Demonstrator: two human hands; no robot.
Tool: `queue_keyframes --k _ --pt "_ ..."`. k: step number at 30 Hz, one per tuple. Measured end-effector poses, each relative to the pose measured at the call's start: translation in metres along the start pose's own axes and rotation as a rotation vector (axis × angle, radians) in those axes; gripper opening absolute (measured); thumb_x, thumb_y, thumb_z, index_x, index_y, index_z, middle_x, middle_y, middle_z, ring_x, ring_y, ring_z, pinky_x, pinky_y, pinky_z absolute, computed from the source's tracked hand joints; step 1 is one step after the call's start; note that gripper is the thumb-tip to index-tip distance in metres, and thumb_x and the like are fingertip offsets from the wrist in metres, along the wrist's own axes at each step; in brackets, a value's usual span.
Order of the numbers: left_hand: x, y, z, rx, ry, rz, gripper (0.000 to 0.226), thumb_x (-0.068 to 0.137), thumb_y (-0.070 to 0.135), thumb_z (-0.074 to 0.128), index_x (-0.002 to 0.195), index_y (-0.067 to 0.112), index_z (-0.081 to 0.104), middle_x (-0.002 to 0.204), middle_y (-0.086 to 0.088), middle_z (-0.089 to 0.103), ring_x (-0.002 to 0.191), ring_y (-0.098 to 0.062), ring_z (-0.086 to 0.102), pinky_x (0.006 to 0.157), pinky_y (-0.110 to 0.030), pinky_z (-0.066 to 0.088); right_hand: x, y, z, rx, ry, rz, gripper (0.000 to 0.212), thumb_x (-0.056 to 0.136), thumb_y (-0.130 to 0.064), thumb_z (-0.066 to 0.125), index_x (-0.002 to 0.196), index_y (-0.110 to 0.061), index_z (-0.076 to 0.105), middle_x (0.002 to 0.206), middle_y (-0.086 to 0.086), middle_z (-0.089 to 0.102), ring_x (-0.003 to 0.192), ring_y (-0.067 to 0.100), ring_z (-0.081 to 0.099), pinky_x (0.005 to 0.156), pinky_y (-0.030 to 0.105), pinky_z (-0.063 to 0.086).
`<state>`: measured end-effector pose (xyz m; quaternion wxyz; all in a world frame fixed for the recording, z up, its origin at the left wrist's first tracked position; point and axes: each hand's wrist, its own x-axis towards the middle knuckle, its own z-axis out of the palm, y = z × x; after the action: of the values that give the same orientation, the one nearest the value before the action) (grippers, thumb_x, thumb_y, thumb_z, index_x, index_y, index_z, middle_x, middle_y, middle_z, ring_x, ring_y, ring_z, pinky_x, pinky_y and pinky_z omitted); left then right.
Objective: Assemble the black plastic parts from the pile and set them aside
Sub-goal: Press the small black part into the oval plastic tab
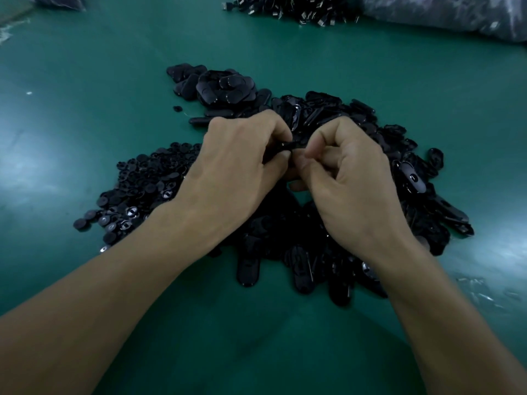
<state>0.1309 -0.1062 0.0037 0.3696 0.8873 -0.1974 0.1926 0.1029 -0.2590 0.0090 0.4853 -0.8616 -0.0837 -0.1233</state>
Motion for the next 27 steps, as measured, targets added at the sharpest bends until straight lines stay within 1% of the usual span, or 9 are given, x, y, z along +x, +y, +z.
queue_keyframes --k 1,3,4,6,8,10,12,17,27 --pt "0.0 -0.001 0.0 0.001 0.007 -0.018 0.017 0.087 0.016 0.074 0.103 0.013 0.07 0.081 0.005 0.07 0.072 -0.01 0.066 0.071 -0.032 0.056 0.0 0.0 0.0 0.023 0.004 0.002 0.029 0.096 -0.013 0.062 0.082 -0.036 0.049 0.076 0.002 0.071 0.068 0.027 0.069 0.059 0.048 0.057" --pt "0.001 -0.001 0.0 -0.042 0.001 -0.073 0.013 0.087 0.018 0.075 0.099 0.018 0.07 0.075 0.008 0.068 0.067 -0.008 0.064 0.066 -0.027 0.053 0.0 0.002 0.001 0.019 0.046 -0.015 0.022 0.094 -0.018 0.066 0.09 -0.035 0.053 0.078 -0.007 0.072 0.071 0.015 0.069 0.058 0.029 0.056" --pt "0.002 -0.001 0.0 -0.091 -0.01 -0.112 0.012 0.086 0.018 0.076 0.095 0.022 0.07 0.071 0.008 0.069 0.066 -0.007 0.065 0.063 -0.024 0.053 0.001 0.004 0.0 -0.006 0.066 -0.028 0.02 0.093 -0.019 0.068 0.095 -0.035 0.056 0.079 -0.01 0.071 0.075 0.007 0.068 0.062 0.019 0.054" --pt "0.004 -0.002 -0.001 -0.268 -0.049 -0.206 0.014 0.086 0.015 0.076 0.089 0.026 0.069 0.071 0.007 0.072 0.063 -0.005 0.068 0.061 -0.019 0.055 0.003 0.008 -0.002 -0.073 0.068 -0.041 0.023 0.092 -0.018 0.069 0.109 -0.033 0.064 0.087 -0.014 0.066 0.082 -0.002 0.063 0.071 0.009 0.047" --pt "0.007 -0.004 -0.002 -0.487 -0.111 -0.283 0.015 0.088 0.006 0.073 0.09 0.021 0.069 0.074 0.001 0.075 0.064 -0.011 0.072 0.063 -0.023 0.058 0.005 0.011 -0.005 -0.059 0.045 -0.023 0.023 0.093 -0.018 0.068 0.113 -0.03 0.069 0.097 -0.016 0.067 0.089 -0.003 0.063 0.079 0.011 0.048" --pt "0.008 -0.005 -0.005 -0.631 -0.179 -0.308 0.013 0.09 0.002 0.07 0.092 0.015 0.07 0.075 -0.005 0.075 0.065 -0.014 0.071 0.063 -0.022 0.058 0.007 0.012 -0.009 0.04 0.034 0.007 0.019 0.093 -0.016 0.07 0.106 -0.03 0.071 0.094 -0.014 0.072 0.09 0.001 0.068 0.083 0.02 0.054" --pt "0.009 -0.004 -0.006 -0.7 -0.234 -0.316 0.013 0.091 0.001 0.069 0.093 0.013 0.071 0.077 -0.006 0.075 0.067 -0.013 0.07 0.064 -0.021 0.057 0.009 0.012 -0.012 0.107 0.041 0.016 0.016 0.09 -0.015 0.073 0.097 -0.029 0.071 0.087 -0.012 0.074 0.085 0.003 0.071 0.079 0.023 0.057" --pt "0.009 -0.005 -0.007 -0.748 -0.272 -0.326 0.011 0.09 0.003 0.07 0.095 0.013 0.072 0.077 -0.005 0.075 0.068 -0.013 0.071 0.065 -0.023 0.059 0.009 0.012 -0.017 0.211 0.029 0.053 0.014 0.086 -0.016 0.078 0.088 -0.029 0.071 0.078 -0.009 0.075 0.071 0.005 0.071 0.063 0.015 0.051" --pt "0.009 -0.005 -0.008 -0.772 -0.29 -0.338 0.013 0.087 0.003 0.071 0.099 0.01 0.072 0.076 -0.007 0.076 0.068 -0.014 0.073 0.064 -0.022 0.059 0.009 0.011 -0.02 0.324 -0.012 0.114 0.011 0.083 -0.01 0.08 0.085 -0.019 0.073 0.071 -0.002 0.074 0.061 0.006 0.066 0.055 0.017 0.051"
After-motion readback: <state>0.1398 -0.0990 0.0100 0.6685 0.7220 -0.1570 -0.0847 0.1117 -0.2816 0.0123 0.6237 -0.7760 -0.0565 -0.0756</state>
